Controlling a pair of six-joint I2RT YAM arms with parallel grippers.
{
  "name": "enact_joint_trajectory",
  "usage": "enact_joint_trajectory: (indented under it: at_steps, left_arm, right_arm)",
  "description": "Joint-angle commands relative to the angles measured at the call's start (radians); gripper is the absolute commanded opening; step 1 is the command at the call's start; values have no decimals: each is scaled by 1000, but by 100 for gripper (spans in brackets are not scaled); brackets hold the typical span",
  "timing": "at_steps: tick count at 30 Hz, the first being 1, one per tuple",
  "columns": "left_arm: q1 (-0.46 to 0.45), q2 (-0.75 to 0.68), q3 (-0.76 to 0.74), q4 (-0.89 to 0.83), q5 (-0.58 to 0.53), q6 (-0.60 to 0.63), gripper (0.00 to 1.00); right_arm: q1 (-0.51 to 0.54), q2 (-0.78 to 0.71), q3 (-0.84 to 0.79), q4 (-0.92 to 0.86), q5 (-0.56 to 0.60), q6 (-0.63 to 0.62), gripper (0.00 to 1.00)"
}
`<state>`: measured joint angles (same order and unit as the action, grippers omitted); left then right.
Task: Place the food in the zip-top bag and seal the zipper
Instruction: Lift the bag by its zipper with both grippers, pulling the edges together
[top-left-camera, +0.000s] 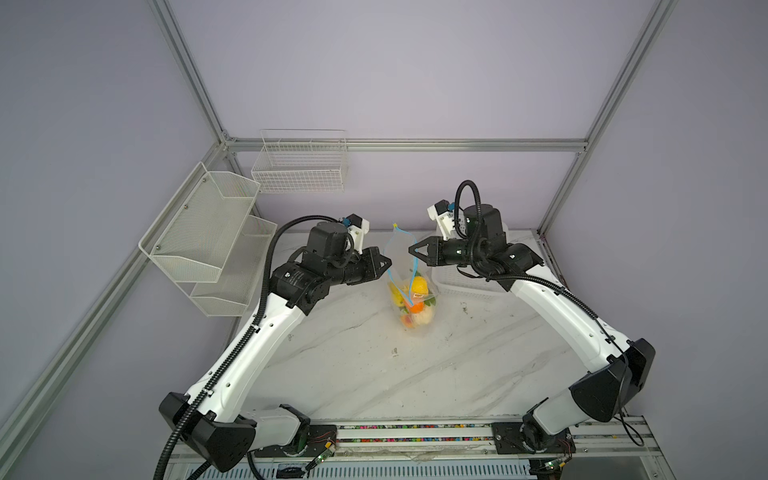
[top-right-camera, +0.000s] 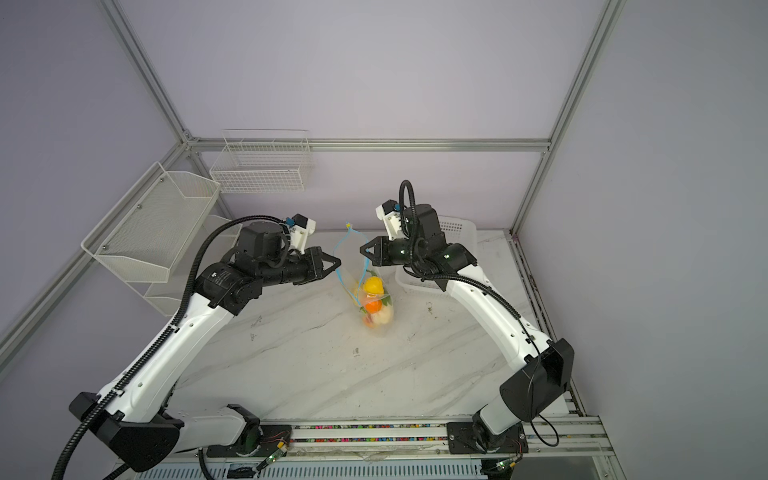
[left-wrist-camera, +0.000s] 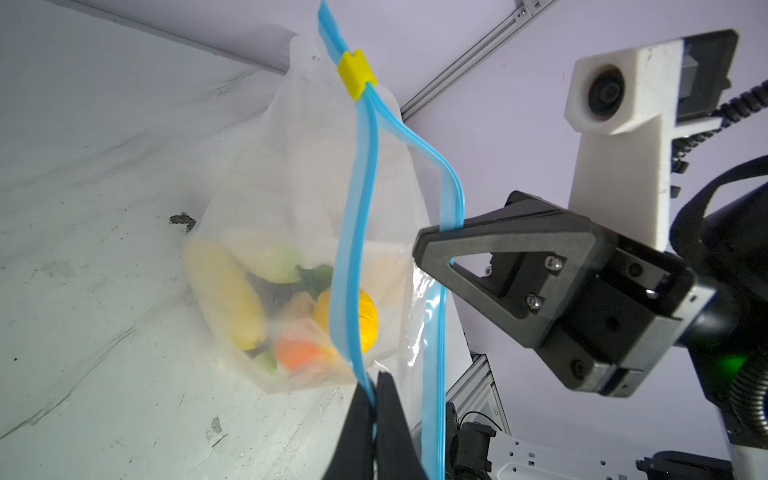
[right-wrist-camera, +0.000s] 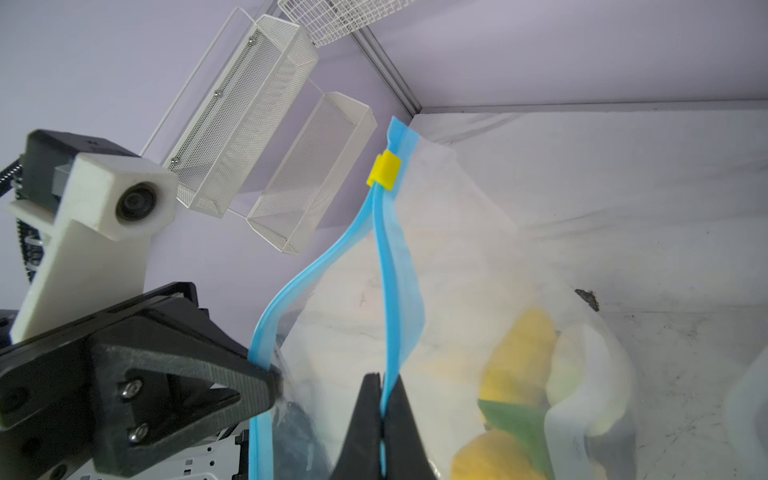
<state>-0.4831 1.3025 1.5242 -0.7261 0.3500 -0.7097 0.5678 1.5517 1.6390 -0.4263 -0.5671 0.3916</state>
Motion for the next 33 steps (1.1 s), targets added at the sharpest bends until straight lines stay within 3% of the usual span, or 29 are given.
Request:
enact_joint_trajectory:
  at_steps: [1,14,33]
  left_arm:
    - [7,-27,105,0,-9,32,0]
    - [6,-57,45,25,-3,-15,0]
    - [7,-52,-164,138,-2,-54,0]
  right_arm:
    - [0,14,61,-21,-26,-20,4]
    - [22,44,102,-52,-88,-10,4]
    - [38,108,-31,84,-173,-4,5]
